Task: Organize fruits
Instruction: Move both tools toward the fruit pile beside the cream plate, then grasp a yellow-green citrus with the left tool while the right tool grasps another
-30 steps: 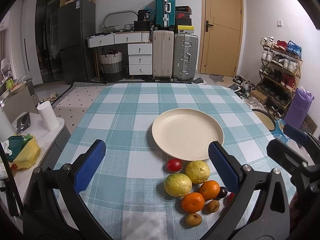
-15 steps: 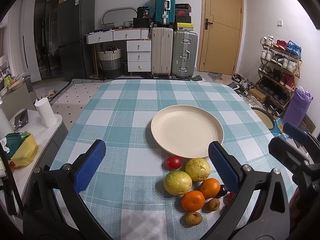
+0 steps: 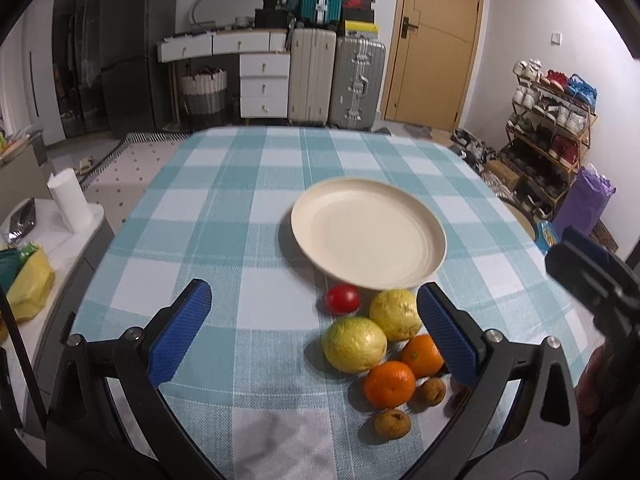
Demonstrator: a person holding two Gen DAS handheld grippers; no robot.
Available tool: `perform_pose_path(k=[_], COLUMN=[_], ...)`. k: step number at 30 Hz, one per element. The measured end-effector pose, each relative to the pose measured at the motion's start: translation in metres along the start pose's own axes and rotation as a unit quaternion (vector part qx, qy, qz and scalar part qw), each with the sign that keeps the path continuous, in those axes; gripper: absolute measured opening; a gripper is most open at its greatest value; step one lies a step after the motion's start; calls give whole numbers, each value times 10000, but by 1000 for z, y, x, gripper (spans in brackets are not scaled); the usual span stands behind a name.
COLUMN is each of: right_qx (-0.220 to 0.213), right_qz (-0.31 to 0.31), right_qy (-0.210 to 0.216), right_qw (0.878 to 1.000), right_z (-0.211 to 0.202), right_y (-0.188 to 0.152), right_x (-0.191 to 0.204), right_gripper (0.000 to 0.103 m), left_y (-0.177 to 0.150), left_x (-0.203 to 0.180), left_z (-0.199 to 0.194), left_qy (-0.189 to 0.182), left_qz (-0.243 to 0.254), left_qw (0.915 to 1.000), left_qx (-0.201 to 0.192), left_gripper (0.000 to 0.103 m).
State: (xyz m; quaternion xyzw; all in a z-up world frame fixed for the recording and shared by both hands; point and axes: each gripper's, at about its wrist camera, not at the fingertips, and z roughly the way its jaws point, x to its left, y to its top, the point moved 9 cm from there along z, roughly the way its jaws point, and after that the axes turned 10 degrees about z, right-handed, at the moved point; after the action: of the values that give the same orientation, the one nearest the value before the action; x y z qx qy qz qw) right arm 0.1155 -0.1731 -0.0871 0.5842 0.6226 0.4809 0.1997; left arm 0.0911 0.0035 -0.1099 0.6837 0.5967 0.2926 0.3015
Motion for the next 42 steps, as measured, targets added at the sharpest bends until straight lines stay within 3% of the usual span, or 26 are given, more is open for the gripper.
perform_pose_path(k=[9,19,23,31,37,42], right_qx=[188,440,492,702,751,894], right_qz=[-33,53,106,190,76,75], right_qy=[-35,-91,-118,-122,-153,-82], right_qw=[9998,9990,9987,9973,9970,9959], right_z=[21,46,50,59,63,67], right_y=[-9,-19,-20,-26,-28,-33], right_x=[-13,-25,-29,-32,-32,-29], right_gripper=[103,103,103,103,103,103], left_y=[-24,-44,-46,-48,-47,-48], left_x=[-1,-1,-5,-21,-17,-7], left_z=[36,72,81,92,92,87], left_qy=[-379,-1191,-1514,-2207,-2380,-2355], left_qz=[-66,-416,-508,-707,-888,-948], left_qw=[9983,9877,9823,9666,9621,9631], left_qx=[434,927,974,1095,992,889], left_gripper=[102,82,76,52,51,51])
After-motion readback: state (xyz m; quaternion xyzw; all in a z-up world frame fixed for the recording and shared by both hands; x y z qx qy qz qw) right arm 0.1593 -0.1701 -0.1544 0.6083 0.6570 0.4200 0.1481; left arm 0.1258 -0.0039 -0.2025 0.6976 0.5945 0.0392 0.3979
